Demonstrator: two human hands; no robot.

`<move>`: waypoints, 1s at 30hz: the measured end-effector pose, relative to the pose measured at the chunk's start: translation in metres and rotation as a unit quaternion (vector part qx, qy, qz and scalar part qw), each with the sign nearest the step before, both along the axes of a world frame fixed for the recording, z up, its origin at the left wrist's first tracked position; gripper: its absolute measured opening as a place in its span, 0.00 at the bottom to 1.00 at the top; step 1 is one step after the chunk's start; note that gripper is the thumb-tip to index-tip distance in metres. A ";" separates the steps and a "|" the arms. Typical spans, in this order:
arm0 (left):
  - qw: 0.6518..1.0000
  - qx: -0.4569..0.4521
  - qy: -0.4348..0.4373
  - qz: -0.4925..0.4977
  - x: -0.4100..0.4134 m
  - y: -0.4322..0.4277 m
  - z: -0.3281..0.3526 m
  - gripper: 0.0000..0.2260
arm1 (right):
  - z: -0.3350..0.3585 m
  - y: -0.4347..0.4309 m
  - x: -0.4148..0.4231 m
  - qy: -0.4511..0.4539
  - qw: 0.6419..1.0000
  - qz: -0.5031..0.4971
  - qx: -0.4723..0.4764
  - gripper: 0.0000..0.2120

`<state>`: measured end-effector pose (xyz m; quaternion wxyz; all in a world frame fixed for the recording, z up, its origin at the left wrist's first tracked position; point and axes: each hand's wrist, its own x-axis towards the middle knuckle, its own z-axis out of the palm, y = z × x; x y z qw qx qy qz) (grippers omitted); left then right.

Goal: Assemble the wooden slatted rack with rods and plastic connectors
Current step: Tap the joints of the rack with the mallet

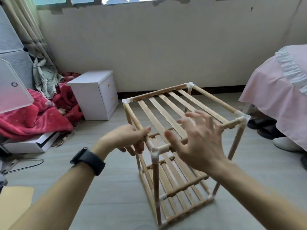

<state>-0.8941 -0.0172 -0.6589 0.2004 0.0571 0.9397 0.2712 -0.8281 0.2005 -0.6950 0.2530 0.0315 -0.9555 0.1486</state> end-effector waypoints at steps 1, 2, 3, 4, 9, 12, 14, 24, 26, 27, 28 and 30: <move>0.996 -0.036 0.077 0.043 -0.011 -0.001 0.001 0.27 | -0.002 -0.018 0.007 -0.032 0.998 0.040 0.037 0.38; 0.978 -0.078 0.171 0.088 -0.024 -0.003 0.001 0.25 | -0.006 -0.032 0.011 -0.056 0.994 0.064 0.068 0.39; 0.954 -0.111 0.254 0.118 -0.038 -0.004 0.001 0.21 | -0.011 -0.043 0.012 -0.066 0.990 0.078 0.096 0.38; 0.936 -0.126 0.302 0.127 -0.051 -0.006 -0.001 0.17 | -0.017 -0.050 0.010 -0.055 0.988 0.086 0.116 0.33; 0.960 -0.129 0.243 0.059 -0.104 -0.012 -0.005 0.25 | -0.030 -0.028 -0.005 0.000 0.986 0.139 0.091 0.14; 0.966 -0.124 0.226 0.012 -0.114 -0.008 -0.010 0.20 | -0.035 0.020 -0.014 0.015 0.985 0.160 0.054 0.09; 0.966 -0.123 0.227 -0.032 -0.114 0.000 -0.018 0.16 | -0.045 0.061 -0.021 0.050 0.993 0.103 0.017 0.10; 0.926 0.137 0.352 0.011 -0.038 0.041 -0.060 0.12 | -0.063 0.126 -0.029 0.094 0.965 -0.194 -0.149 0.28; 0.915 0.248 0.316 0.040 -0.023 0.048 -0.067 0.10 | -0.058 0.112 -0.029 0.117 0.974 -0.170 -0.098 0.32; 0.914 0.273 0.299 0.031 -0.015 0.054 -0.070 0.11 | -0.053 0.102 -0.029 0.125 0.979 -0.136 -0.082 0.32; 0.915 0.275 0.295 0.009 -0.007 0.062 -0.070 0.13 | -0.049 0.088 -0.027 0.124 0.986 -0.079 -0.077 0.32; 0.914 0.290 0.280 -0.035 0.003 0.072 -0.067 0.18 | -0.042 0.056 -0.021 0.095 0.991 0.074 -0.050 0.32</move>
